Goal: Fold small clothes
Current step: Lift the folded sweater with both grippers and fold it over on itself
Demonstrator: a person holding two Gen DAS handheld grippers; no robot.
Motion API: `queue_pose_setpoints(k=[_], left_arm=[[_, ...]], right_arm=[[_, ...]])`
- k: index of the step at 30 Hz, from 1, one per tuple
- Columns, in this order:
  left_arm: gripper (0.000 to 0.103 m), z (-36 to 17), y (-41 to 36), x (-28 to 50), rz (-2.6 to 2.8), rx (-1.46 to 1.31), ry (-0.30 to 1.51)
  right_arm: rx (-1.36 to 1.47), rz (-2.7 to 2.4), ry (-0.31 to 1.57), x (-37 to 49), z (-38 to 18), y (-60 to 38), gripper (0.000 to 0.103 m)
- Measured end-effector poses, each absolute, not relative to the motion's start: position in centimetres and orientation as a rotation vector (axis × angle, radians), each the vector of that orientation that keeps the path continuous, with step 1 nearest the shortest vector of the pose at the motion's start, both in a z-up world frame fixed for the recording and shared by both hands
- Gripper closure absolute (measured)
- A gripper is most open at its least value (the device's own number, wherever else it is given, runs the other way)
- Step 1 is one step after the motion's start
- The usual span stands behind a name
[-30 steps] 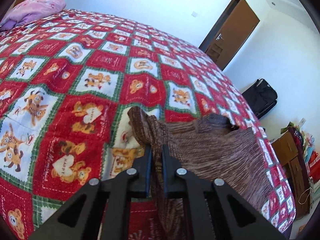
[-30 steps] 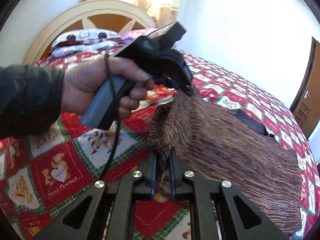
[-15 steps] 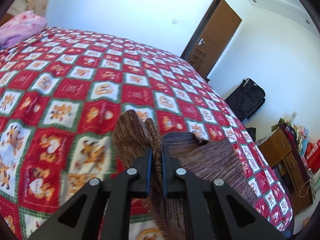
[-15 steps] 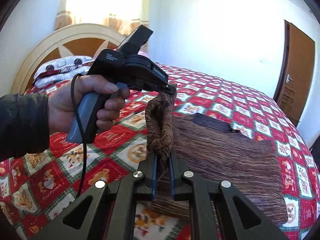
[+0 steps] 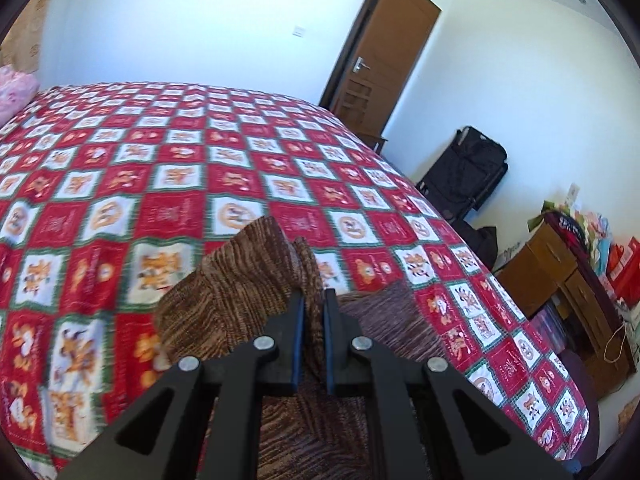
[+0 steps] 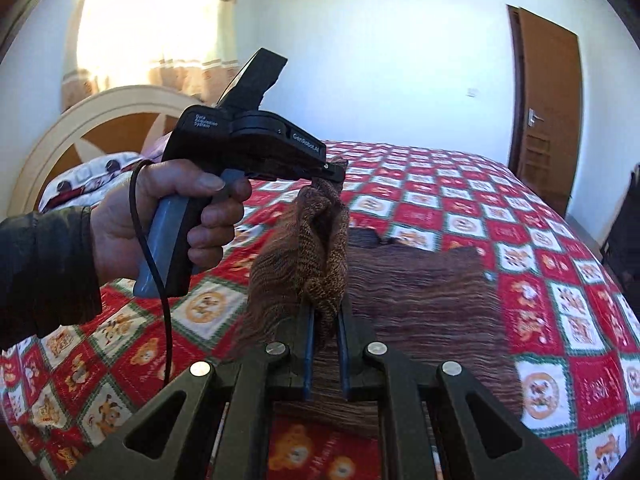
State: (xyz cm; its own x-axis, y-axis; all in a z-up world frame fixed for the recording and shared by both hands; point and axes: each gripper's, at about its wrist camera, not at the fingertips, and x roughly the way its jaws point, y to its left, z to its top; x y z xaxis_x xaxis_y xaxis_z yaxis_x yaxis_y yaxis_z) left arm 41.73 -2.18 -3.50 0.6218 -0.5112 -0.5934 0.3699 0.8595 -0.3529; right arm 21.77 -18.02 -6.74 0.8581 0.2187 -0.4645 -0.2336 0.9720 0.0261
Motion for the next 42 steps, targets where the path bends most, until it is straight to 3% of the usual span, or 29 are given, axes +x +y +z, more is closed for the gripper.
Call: queue_pose_setpoints(k=[27, 33, 36, 37, 38, 40, 42], left_arm=[[0.094, -7.0, -17.6, 42.6, -0.618, 0.023, 0.848], [0.089, -6.4, -18.3, 41.2, -0.602, 0.072, 0.822], [0.078, -5.2, -17.8, 39.8, -0.612, 0.084, 0.784], [0.066, -4.7, -17.2, 38.7, -0.611, 0.092, 0.757], [0.056, -4.3, -16.7, 37.8, -0.603, 0.106, 0.734], [0.052, -4.1, -15.7, 36.2, -0.588, 0.126, 0.702], [0.052, -4.5, -14.0, 34.0, -0.563, 0.146, 0.698]], right_arm=[[0.283, 0.054, 0.665, 21.4, -11.9, -31.3, 0.094], [0.324, 0.050, 0.707, 21.8, -13.3, -32.2, 0.093], [0.362, 0.044, 0.710, 21.9, -13.5, -32.8, 0.088], [0.368, 0.040, 0.707, 21.8, -13.5, -33.0, 0.080], [0.369, 0.014, 0.701, 21.6, -13.4, -33.4, 0.062], [0.382, -0.020, 0.685, 21.0, -13.1, -34.1, 0.042], [0.410, -0.052, 0.653, 20.2, -12.5, -35.2, 0.042]])
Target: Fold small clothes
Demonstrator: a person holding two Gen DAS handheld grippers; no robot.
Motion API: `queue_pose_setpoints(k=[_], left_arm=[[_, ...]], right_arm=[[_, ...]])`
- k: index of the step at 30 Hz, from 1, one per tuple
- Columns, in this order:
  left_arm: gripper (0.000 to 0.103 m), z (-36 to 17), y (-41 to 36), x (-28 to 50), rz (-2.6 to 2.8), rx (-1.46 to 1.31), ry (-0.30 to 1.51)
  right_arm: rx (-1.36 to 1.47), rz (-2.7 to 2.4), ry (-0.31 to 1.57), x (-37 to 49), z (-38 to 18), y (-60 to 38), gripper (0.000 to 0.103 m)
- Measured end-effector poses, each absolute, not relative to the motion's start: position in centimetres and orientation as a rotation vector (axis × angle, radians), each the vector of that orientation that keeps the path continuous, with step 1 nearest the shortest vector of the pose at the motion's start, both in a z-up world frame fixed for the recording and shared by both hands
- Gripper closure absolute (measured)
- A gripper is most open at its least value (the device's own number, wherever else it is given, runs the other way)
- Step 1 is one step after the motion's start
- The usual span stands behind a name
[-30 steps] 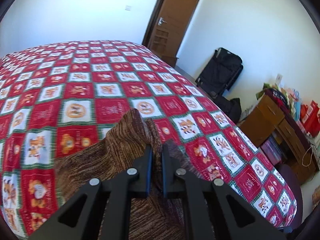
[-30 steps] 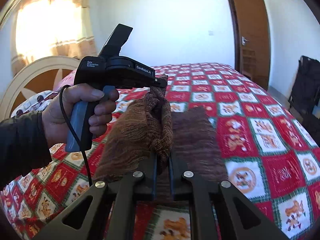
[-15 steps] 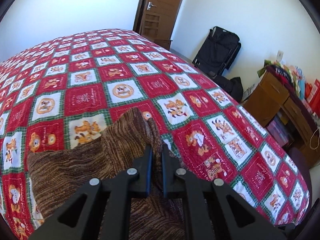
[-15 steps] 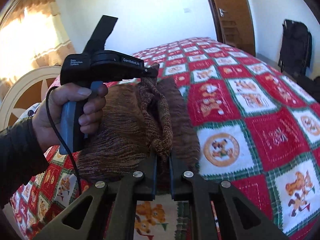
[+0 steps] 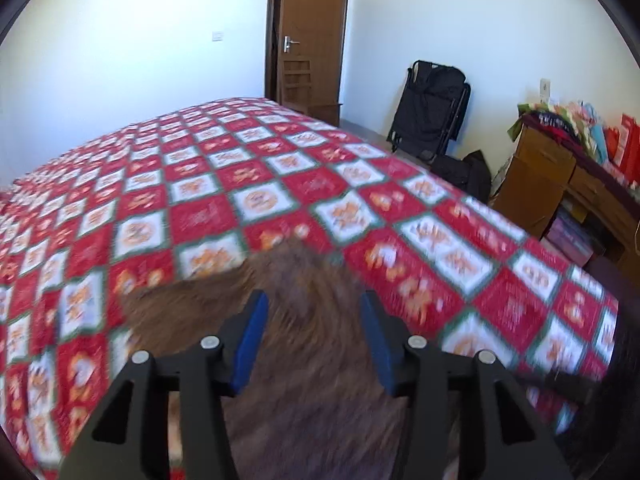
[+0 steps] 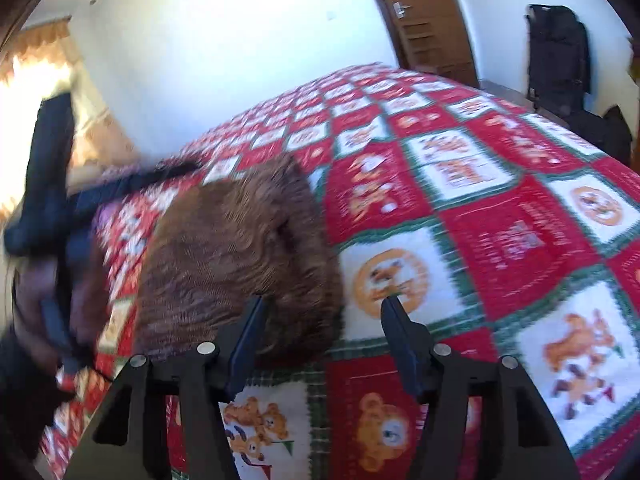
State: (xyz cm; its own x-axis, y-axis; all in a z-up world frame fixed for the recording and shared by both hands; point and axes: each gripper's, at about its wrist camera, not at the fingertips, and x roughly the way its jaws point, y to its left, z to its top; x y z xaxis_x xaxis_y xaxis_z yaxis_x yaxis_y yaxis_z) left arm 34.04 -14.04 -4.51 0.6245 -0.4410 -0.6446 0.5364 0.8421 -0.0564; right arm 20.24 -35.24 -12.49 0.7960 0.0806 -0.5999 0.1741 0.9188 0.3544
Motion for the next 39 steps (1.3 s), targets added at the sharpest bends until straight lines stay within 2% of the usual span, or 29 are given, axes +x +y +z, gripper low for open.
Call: queue_pose_setpoints(k=[3, 7, 9, 13, 15, 18, 23, 27, 32, 39], left_arm=[[0.052, -5.9, -11.9, 31.8, -0.531, 0.145, 0.706], [0.043, -8.5, -9.9, 30.2, -0.471, 0.122, 0.738], [0.042, -9.6, -9.6, 29.8, -0.436, 0.129, 0.747], [0.038, -11.2, -9.5, 29.7, -0.416, 0.139, 0.779], [0.037, -12.1, -9.1, 30.0, -0.427, 0.111, 0.818], [0.036, -12.1, -8.5, 30.0, -0.439, 0.064, 0.818], [0.034, -12.7, -9.0, 30.0, -0.436, 0.076, 0.826], [0.028, -13.0, -8.0, 30.2, -0.444, 0.023, 0.848], [0.026, -13.0, -7.8, 30.2, -0.451, 0.009, 0.849], [0.023, -13.1, -7.6, 30.2, -0.469, -0.011, 0.851]], right_arm=[[0.386, -0.053, 0.618, 20.5, -11.1, -35.4, 0.042], [0.338, 0.102, 0.588, 23.2, -8.9, -32.9, 0.042], [0.329, 0.194, 0.587, 24.9, -8.6, -31.8, 0.042], [0.375, 0.332, 0.718, 29.2, -10.1, -30.5, 0.042], [0.335, 0.189, 0.795, 31.0, -11.8, -31.1, 0.042], [0.366, 0.137, 0.835, 31.3, -12.9, -32.6, 0.043], [0.281, 0.206, 0.785, 30.5, -10.0, -30.3, 0.042], [0.197, 0.234, 0.755, 33.3, -8.1, -28.1, 0.042], [0.163, 0.111, 0.936, 39.8, -12.0, -29.0, 0.042], [0.056, 0.050, 0.874, 39.0, -10.9, -27.5, 0.042]])
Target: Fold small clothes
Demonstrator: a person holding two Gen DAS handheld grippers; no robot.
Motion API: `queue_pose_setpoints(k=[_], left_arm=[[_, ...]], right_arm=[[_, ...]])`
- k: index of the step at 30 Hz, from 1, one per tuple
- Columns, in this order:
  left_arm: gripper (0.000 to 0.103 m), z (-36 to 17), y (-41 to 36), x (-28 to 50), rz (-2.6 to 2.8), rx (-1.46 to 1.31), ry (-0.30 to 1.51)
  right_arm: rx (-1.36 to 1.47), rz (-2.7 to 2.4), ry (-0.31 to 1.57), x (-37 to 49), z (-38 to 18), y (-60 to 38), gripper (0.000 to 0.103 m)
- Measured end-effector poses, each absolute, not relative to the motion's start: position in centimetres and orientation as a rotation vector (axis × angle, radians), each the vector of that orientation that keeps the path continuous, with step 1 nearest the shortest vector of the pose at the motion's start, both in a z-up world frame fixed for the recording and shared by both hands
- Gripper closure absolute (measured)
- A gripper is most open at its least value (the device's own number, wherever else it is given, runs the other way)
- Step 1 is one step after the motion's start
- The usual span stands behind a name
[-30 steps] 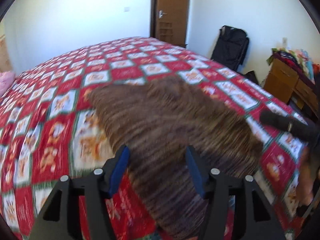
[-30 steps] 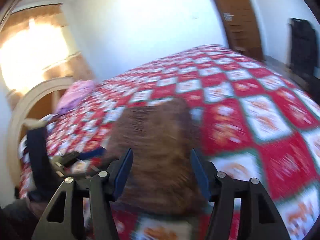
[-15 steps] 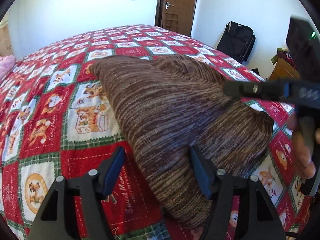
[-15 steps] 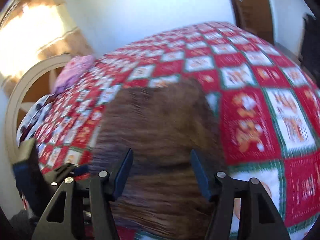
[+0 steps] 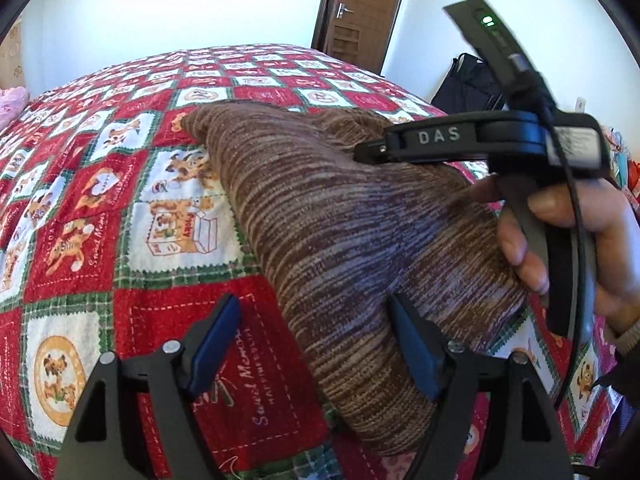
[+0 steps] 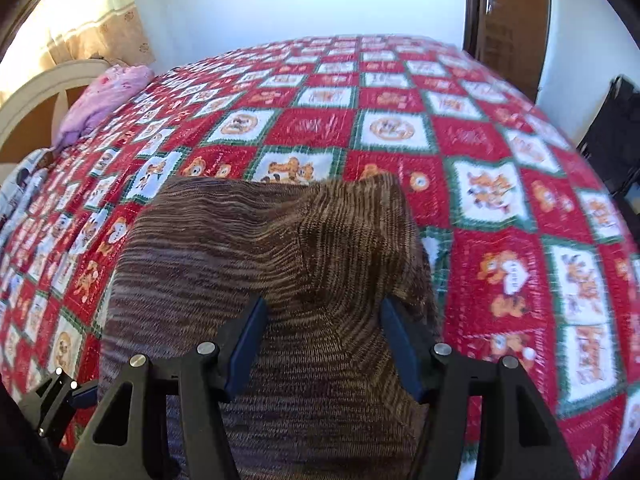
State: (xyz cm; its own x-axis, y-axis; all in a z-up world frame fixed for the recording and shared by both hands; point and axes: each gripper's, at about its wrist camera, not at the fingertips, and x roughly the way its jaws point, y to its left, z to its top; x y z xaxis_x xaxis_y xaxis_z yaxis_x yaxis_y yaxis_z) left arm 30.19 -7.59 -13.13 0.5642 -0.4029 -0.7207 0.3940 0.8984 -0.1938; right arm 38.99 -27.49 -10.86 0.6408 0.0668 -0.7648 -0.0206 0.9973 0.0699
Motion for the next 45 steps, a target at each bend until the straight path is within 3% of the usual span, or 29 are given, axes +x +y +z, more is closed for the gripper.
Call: queue_pose_setpoints(k=[8, 13, 25, 36, 45], left_arm=[[0.021, -13.1, -7.1, 29.9, -0.485, -0.033, 0.848], [0.018, -13.0, -7.4, 29.7, -0.482, -0.012, 0.849], [0.018, -10.8, -6.5, 29.8, -0.454, -0.066, 0.809], [0.018, -12.7, -6.9, 32.8, -0.432, -0.129, 0.877], [0.013, -13.0, -7.6, 32.4, -0.430, -0.082, 0.867]], right_arm=[[-0.199, 0.148, 0.880, 36.1, -12.2, -21.8, 0.042], [-0.102, 0.185, 0.898, 36.0, -12.2, -23.8, 0.042], [0.127, 0.162, 0.711, 34.5, -8.6, -32.4, 0.042], [0.408, 0.253, 0.830, 38.7, -11.8, -39.5, 0.042], [0.398, 0.329, 0.871, 42.2, -14.1, -37.6, 0.042]])
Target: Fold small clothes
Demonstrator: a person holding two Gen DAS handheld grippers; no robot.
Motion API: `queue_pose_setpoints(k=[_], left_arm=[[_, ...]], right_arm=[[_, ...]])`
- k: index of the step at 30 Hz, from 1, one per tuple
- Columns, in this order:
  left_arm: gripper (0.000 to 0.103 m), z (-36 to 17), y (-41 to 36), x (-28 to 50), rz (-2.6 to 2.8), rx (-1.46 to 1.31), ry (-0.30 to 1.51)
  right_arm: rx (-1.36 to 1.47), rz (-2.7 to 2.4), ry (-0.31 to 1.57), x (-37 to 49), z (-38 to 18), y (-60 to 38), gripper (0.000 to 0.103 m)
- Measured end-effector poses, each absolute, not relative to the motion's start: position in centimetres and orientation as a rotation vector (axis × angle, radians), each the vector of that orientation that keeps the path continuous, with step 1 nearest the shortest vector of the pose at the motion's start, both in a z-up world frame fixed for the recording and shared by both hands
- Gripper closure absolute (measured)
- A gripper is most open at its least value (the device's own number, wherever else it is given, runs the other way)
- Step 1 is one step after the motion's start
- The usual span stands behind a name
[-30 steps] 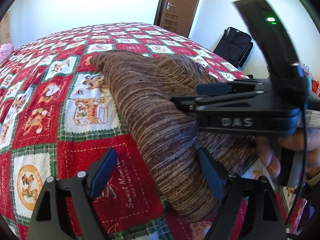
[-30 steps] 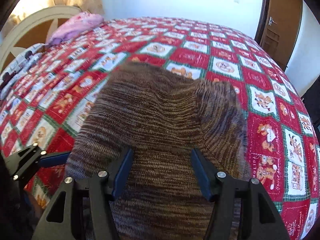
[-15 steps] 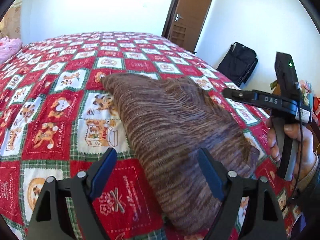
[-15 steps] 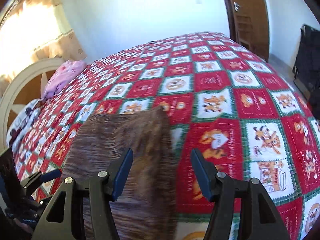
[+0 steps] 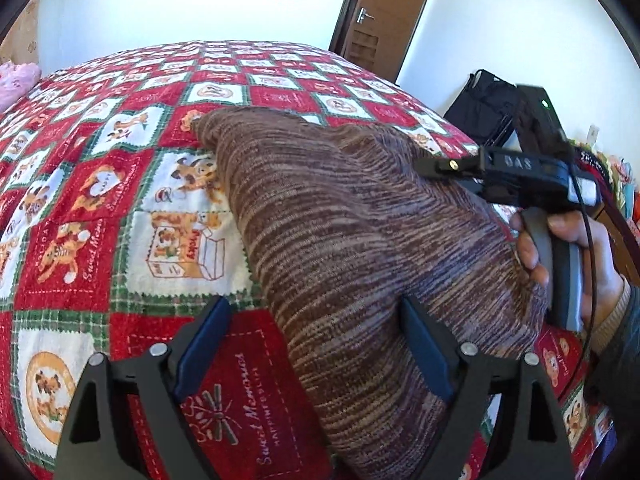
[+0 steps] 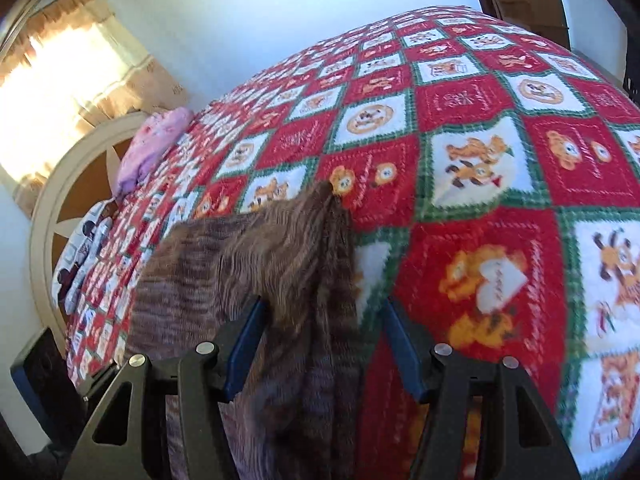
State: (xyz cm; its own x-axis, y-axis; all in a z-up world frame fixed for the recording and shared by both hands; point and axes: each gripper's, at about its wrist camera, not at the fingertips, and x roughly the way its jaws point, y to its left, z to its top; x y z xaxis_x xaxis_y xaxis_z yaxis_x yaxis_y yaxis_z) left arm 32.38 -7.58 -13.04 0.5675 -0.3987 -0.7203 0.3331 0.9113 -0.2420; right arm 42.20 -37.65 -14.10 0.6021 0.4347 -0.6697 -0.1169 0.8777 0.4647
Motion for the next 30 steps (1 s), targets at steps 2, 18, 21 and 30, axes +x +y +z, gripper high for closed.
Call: queue_pose_setpoints(k=[2, 18, 21, 30], left_arm=[[0.011, -13.1, -7.7, 32.5, -0.432, -0.077, 0.872], [0.018, -13.1, -7.3, 32.7, -0.482, -0.119, 0.867], [0.036, -13.0, -7.5, 32.6, -0.513, -0.117, 0.867], [0.074, -11.6, -7.7, 31.3, -0.510, -0.052, 0.850]], right_arm=[[0.424, 0.347, 0.866, 42.9, -14.3, -37.8, 0.042], [0.466, 0.402, 0.856, 43.6, -15.3, -36.9, 0.069], [0.441, 0.372, 0.859, 43.4, -14.8, -36.0, 0.075], [0.426, 0.330, 0.820, 41.5, -12.8, -34.9, 0.081]])
